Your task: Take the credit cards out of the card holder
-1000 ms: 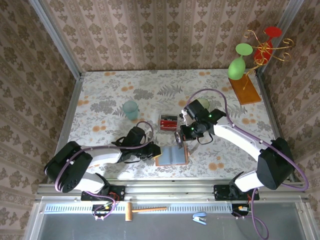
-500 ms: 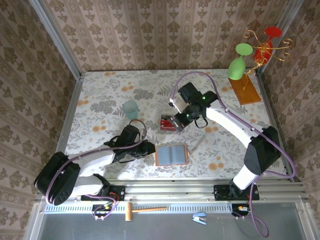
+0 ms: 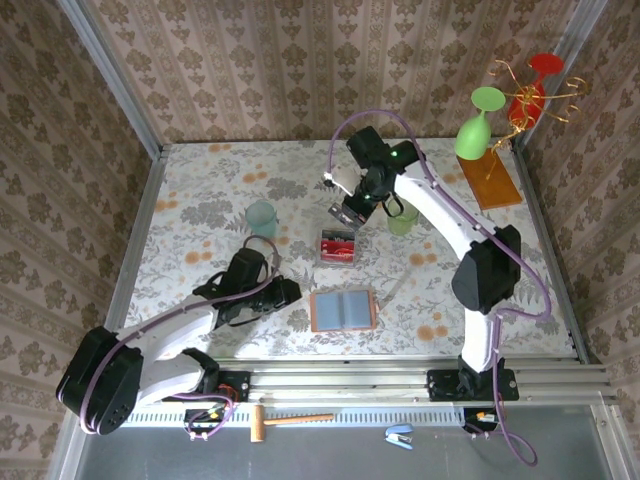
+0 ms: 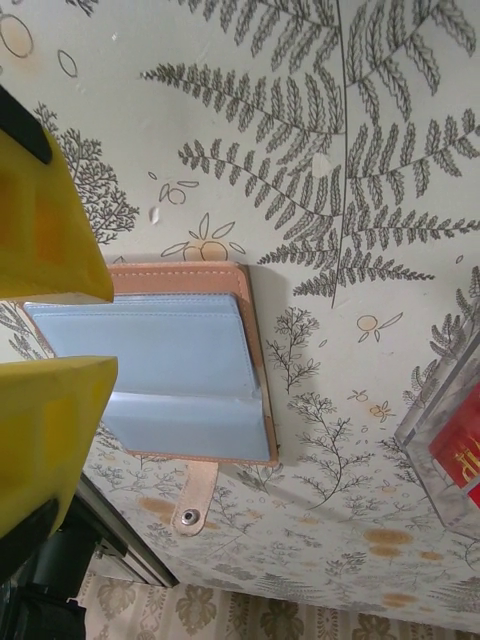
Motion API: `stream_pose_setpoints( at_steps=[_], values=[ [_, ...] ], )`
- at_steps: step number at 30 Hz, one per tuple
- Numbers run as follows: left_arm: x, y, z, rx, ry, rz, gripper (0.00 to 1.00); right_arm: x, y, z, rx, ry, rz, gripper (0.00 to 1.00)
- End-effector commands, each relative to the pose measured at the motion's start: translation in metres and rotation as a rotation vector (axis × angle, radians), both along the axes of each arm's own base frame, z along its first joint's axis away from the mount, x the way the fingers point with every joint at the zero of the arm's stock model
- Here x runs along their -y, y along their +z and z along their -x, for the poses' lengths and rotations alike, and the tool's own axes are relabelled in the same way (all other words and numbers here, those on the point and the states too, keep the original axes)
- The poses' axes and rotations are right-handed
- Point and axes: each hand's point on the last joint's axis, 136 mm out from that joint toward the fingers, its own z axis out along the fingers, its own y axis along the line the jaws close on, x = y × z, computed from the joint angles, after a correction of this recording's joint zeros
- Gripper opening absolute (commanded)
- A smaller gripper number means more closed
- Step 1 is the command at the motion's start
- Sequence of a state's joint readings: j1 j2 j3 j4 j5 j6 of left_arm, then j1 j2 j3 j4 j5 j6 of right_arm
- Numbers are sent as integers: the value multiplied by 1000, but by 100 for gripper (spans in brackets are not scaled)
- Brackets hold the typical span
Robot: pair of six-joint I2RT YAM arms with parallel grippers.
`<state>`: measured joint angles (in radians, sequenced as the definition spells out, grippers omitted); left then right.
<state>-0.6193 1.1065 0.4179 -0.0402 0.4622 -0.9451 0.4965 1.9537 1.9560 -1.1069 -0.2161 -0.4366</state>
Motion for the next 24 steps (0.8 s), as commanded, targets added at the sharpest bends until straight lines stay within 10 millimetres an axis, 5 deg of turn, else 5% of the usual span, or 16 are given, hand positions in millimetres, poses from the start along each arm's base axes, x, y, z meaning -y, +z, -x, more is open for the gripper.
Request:
stream_pose_setpoints(
  at_steps=[1, 24],
  values=[
    [-12, -8, 4, -12, 16, -36, 22, 7, -7, 0, -45, 80, 55, 0],
    [-29, -14, 2, -65, 48, -47, 25, -16, -54, -6, -169, 397, 126, 0]
  ],
)
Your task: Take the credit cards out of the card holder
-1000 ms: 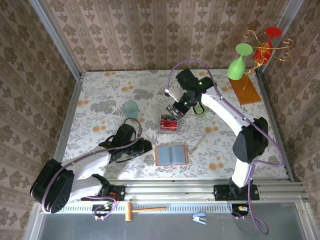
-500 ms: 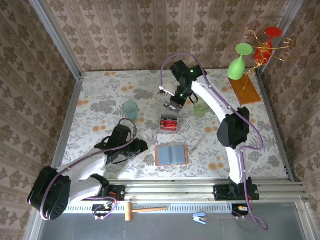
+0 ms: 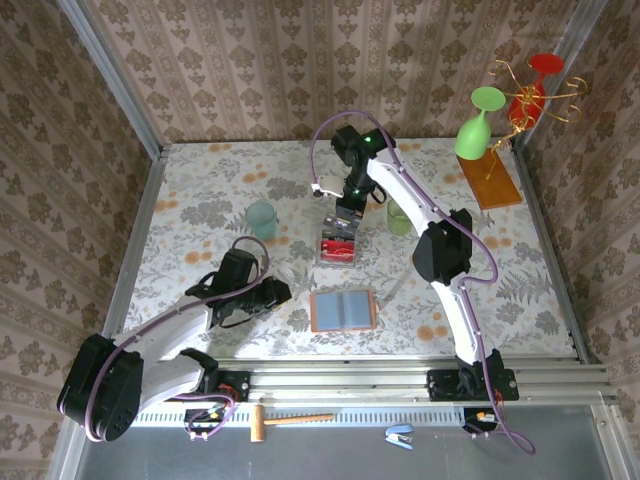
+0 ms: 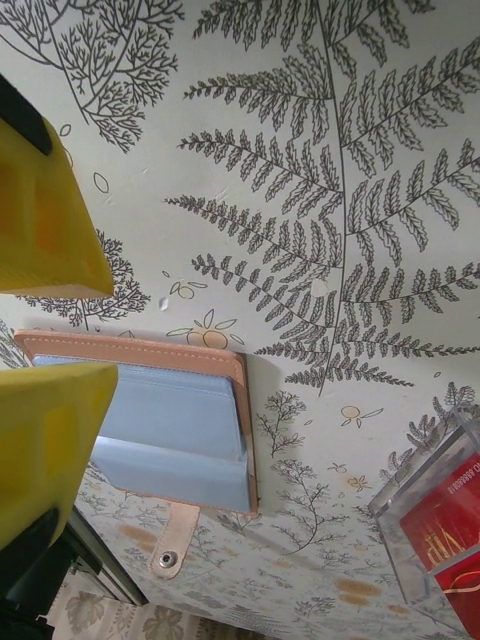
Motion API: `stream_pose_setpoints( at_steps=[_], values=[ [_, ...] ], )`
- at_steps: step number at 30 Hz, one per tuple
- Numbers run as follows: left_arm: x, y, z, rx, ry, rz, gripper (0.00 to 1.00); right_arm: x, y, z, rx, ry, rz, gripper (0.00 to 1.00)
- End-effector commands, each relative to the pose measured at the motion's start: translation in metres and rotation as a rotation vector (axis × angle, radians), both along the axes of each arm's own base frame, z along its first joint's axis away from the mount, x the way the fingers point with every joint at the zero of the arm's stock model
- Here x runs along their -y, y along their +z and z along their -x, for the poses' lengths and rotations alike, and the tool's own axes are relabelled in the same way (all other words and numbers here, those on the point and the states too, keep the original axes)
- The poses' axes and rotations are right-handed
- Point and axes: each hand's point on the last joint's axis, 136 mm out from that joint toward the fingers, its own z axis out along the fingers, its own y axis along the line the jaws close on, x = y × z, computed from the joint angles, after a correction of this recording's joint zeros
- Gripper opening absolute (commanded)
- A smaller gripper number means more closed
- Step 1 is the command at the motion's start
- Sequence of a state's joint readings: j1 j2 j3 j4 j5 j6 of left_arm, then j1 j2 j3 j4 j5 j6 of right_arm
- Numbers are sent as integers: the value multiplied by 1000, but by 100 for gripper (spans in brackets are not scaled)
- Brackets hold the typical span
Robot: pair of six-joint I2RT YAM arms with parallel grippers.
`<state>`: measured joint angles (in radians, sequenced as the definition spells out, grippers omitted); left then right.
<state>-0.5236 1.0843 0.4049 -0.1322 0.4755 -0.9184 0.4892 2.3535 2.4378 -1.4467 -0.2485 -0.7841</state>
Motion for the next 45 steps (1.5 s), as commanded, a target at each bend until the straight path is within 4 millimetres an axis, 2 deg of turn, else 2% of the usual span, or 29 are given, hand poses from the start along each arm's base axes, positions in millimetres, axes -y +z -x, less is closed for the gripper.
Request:
stream_pose_setpoints(
  at_steps=[1, 14, 27, 29, 32, 40, 44, 45],
  values=[
    [-2, -2, 5, -10, -19, -3, 25, -4, -3, 13, -46, 74, 1, 0],
    [-6, -5, 6, -23, -9, -7, 25, -5, -27, 5, -50, 115, 48, 0],
    [-7, -8, 7, -31, -4, -7, 26, -8, -42, 10, -83, 131, 70, 0],
    [-7, -8, 6, -31, -3, -7, 26, -6, -44, 8, -79, 119, 83, 6],
    [-8, -8, 6, -29, -4, -6, 26, -6, -37, 8, -68, 107, 82, 13],
    [-11, -7, 3, -8, -12, -14, 28, 2, -11, 3, -8, 34, 80, 21],
    [-17, -9, 1, 11, -19, -46, 30, 8, 2, -1, 23, -53, 64, 25],
    [-24, -10, -4, 17, 5, -64, 32, 10, 3, -3, 34, -81, 57, 26]
  ],
)
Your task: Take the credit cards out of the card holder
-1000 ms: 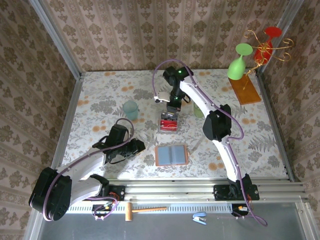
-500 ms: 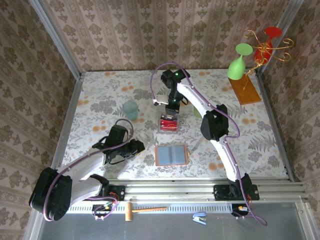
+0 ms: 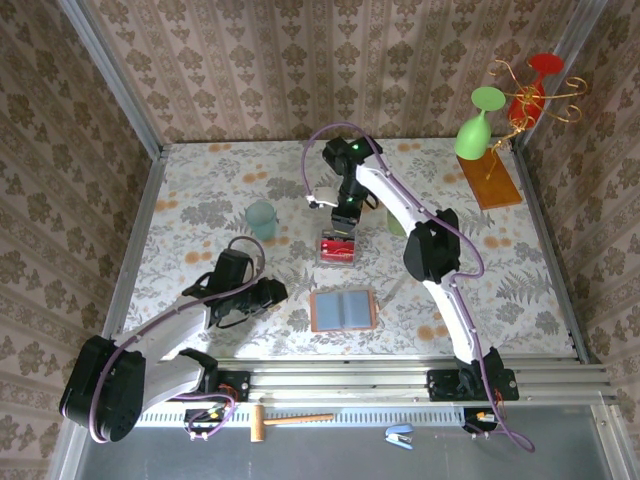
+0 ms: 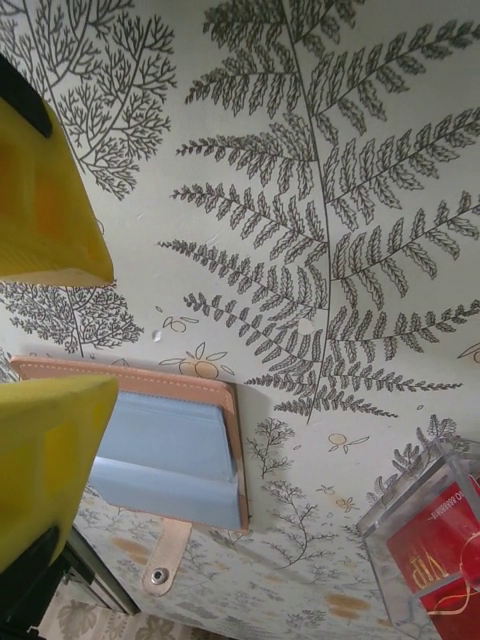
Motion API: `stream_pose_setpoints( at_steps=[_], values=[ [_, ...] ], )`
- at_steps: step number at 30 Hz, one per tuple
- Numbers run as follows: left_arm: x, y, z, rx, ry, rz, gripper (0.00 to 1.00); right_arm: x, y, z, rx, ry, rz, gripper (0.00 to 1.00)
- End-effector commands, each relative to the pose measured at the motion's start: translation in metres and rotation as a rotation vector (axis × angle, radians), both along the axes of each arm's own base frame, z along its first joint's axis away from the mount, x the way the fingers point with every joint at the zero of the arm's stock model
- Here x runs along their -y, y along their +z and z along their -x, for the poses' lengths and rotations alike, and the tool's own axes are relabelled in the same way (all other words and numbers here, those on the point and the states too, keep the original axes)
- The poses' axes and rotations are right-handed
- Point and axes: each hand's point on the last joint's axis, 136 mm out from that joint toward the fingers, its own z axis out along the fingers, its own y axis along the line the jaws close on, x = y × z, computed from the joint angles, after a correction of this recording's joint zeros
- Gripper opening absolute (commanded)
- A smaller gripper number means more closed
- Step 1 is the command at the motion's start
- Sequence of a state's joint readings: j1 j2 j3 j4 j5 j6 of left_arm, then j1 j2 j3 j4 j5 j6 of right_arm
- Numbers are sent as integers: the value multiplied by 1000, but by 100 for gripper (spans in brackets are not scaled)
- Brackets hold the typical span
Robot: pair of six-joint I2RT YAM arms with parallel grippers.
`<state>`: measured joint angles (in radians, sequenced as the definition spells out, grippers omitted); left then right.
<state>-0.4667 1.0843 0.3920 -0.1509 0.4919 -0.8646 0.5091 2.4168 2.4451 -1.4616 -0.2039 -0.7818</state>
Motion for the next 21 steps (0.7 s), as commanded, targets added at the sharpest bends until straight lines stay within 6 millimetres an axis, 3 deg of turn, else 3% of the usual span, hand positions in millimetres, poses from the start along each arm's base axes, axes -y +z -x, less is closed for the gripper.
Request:
stream_pose_setpoints(
  at_steps=[1, 10, 13, 15, 17, 19, 20, 21],
  values=[
    [-15, -4, -3, 21, 4, -62, 34, 12, 33, -7, 92, -113, -21, 27],
    [-50, -7, -24, 86, 46, -264, 62, 43, 44, -6, 285, -325, -70, 43],
    [-63, -3, -34, 109, 60, -329, 80, 59, 43, -1, 347, -397, -69, 50],
    [-74, 1, -41, 131, 74, -390, 91, 74, 37, 5, 379, -453, -56, 64],
    [-86, 4, -47, 153, 86, -448, 99, 88, 34, 9, 409, -509, -42, 70],
    [-97, 7, -53, 174, 103, -495, 100, 105, 29, 13, 439, -580, -36, 84],
    [-102, 9, -56, 183, 111, -516, 100, 113, 27, 14, 458, -613, -33, 100],
    [-109, 11, -59, 194, 123, -537, 100, 123, 27, 15, 477, -657, -34, 100]
  ],
)
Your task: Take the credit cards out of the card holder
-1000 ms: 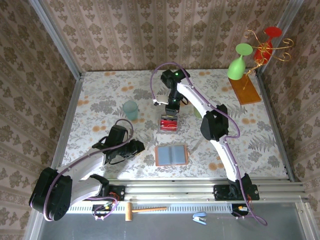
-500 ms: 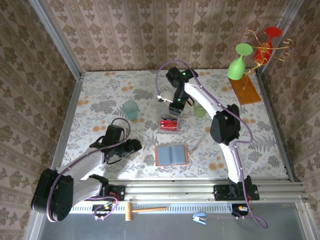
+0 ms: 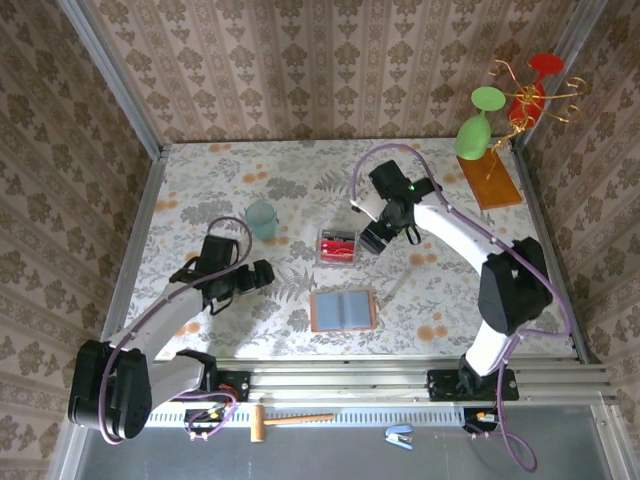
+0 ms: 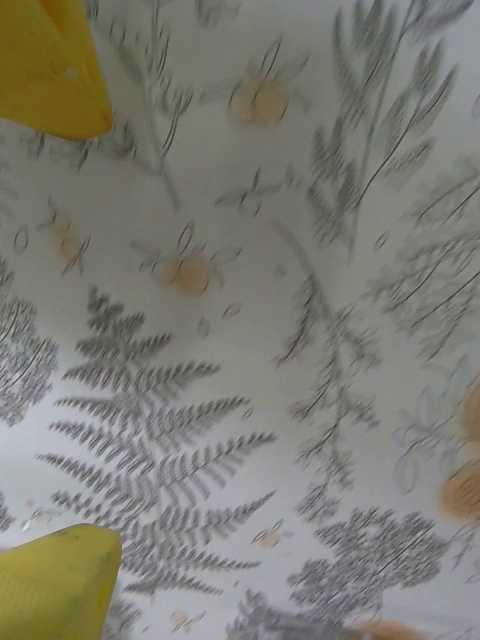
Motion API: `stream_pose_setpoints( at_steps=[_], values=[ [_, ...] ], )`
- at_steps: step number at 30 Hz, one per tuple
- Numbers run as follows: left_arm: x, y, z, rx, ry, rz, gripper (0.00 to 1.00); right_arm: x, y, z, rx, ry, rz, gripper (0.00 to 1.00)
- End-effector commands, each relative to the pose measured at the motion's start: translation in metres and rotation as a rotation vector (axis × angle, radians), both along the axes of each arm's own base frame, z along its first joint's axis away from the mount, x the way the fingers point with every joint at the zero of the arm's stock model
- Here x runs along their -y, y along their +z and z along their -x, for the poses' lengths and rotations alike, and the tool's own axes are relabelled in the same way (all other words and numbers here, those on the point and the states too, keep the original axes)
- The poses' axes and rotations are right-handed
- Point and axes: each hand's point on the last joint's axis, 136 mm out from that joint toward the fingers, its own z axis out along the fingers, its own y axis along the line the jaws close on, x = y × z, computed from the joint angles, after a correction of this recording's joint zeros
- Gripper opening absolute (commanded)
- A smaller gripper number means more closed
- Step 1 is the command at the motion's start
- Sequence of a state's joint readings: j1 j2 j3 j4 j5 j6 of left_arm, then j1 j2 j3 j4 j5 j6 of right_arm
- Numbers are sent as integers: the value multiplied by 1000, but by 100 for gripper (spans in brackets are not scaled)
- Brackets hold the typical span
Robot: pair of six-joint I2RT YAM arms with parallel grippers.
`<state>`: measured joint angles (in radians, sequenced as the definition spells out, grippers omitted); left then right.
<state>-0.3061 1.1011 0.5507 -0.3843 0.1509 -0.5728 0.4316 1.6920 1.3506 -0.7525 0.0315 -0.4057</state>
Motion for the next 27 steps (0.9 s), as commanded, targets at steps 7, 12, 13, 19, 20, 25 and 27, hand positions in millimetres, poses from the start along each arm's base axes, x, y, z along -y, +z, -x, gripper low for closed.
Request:
stream_pose_setpoints(
  at_steps=[7, 12, 13, 19, 20, 25, 27],
  values=[
    [-66, 14, -25, 102, 119, -234, 100, 88, 8, -12, 288, -450, -3, 100],
    [-90, 28, -39, 165, 169, -301, 100, 129, 1, -6, 392, -652, -100, 100],
    [-97, 32, -41, 177, 181, -333, 100, 136, -1, -5, 401, -681, -112, 100],
    [-139, 49, -57, 282, 260, -481, 100, 179, -10, -5, 509, -863, -197, 100],
    [-142, 50, -60, 304, 262, -495, 100, 185, -12, -5, 528, -887, -210, 100],
    [-145, 55, -77, 459, 222, -556, 100, 202, -16, -10, 637, -958, -280, 100],
    [-146, 51, -83, 531, 234, -551, 100, 207, -13, -13, 678, -982, -302, 100]
  ],
)
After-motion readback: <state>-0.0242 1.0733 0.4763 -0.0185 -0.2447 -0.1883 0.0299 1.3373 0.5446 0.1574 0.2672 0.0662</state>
